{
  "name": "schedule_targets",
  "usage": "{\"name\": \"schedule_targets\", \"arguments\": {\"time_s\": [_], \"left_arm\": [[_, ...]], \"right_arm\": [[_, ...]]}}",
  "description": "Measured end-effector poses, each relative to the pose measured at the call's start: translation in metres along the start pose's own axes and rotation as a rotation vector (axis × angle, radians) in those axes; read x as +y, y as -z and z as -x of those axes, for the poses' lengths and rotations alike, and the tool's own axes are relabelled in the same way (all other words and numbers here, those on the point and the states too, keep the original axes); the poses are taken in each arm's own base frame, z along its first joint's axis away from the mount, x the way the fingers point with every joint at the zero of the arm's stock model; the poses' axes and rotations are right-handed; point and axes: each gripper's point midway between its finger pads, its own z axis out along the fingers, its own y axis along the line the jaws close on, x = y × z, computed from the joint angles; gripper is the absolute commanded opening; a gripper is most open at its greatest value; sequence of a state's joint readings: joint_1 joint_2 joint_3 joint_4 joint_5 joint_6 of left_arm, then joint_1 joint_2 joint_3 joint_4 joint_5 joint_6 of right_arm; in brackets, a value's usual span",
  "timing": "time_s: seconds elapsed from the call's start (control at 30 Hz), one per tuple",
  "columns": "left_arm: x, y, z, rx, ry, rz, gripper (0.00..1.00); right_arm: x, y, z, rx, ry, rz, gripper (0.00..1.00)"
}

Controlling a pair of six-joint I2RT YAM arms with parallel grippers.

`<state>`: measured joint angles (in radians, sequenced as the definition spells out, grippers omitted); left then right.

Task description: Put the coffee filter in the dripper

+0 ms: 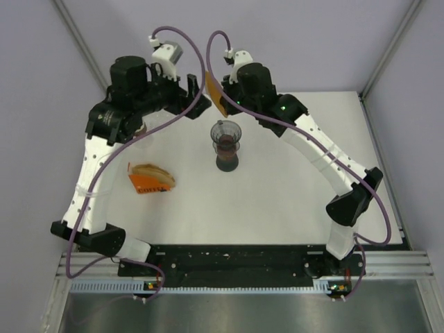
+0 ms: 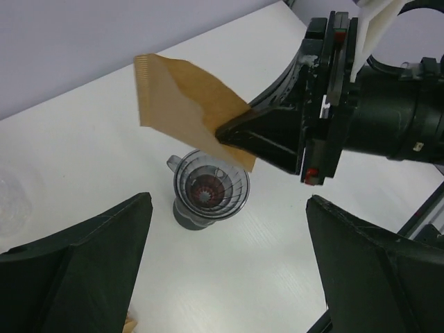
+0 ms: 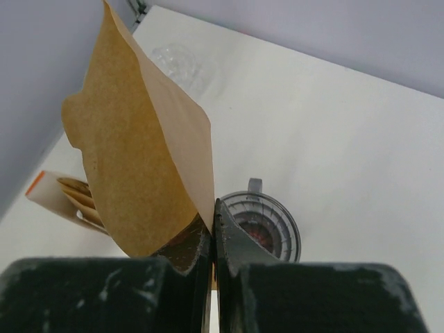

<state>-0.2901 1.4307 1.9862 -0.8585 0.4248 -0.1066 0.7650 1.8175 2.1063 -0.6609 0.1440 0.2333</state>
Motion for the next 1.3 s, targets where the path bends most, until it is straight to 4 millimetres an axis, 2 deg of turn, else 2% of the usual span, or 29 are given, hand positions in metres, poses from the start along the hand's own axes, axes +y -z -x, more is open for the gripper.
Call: {"name": "schedule_targets", "arguments": {"time_s": [0.07, 0.13, 0.3, 0.43, 0.53, 0.63, 0.8, 0.83, 0.9, 1.0, 1.1, 1.2, 1.23, 1.3], "left_arm": [[-0.008, -0.018, -0.004, 0.018, -0.011, 0.010, 0.95], [-0.008, -0.035, -0.010, 0.040, -0.014, 0.041, 0.91], [0.023, -0.071, -0.024, 0.081, -0.009, 0.199, 0.74], [0.040, -0.083, -0.026, 0.085, -0.022, 0.294, 0.45], [0.048, -0.084, -0.024, 0.078, -0.039, 0.346, 0.26], [0.056, -0.081, -0.021, 0.067, -0.056, 0.390, 0.00], [0.067, -0.078, -0.018, 0.058, -0.095, 0.451, 0.00], [0.069, -0.078, -0.018, 0.060, -0.102, 0.454, 0.00], [0.068, -0.080, -0.022, 0.073, -0.112, 0.443, 0.00], [0.062, -0.083, -0.026, 0.089, -0.141, 0.414, 0.00], [0.053, -0.086, -0.028, 0.100, -0.182, 0.385, 0.00], [0.043, -0.089, -0.030, 0.108, -0.211, 0.357, 0.00], [0.040, -0.089, -0.031, 0.110, -0.218, 0.350, 0.00], [0.039, -0.090, -0.031, 0.111, -0.227, 0.345, 0.00]], "right_arm": [[0.004, -0.004, 0.002, -0.022, -0.023, 0.003, 0.00], [0.009, -0.006, 0.005, -0.043, -0.043, 0.009, 0.00], [0.019, -0.010, 0.013, -0.091, -0.072, 0.025, 0.00], [0.021, -0.013, 0.013, -0.102, -0.080, 0.022, 0.00], [0.023, -0.014, 0.011, -0.102, -0.079, 0.027, 0.00], [0.022, -0.016, 0.009, -0.102, -0.078, 0.022, 0.00], [0.009, -0.027, -0.003, -0.095, -0.084, -0.003, 0.00], [0.005, -0.030, -0.008, -0.087, -0.084, -0.009, 0.04], [0.004, -0.035, -0.013, -0.082, -0.081, 0.008, 0.24], [0.007, -0.036, -0.015, -0.075, -0.064, 0.043, 0.32], [0.016, -0.034, -0.007, -0.096, -0.050, 0.092, 0.38], [0.021, -0.032, 0.002, -0.121, -0.043, 0.117, 0.37], [0.021, -0.032, 0.004, -0.130, -0.039, 0.118, 0.32], [0.020, -0.033, 0.009, -0.143, -0.030, 0.109, 0.15]]}}
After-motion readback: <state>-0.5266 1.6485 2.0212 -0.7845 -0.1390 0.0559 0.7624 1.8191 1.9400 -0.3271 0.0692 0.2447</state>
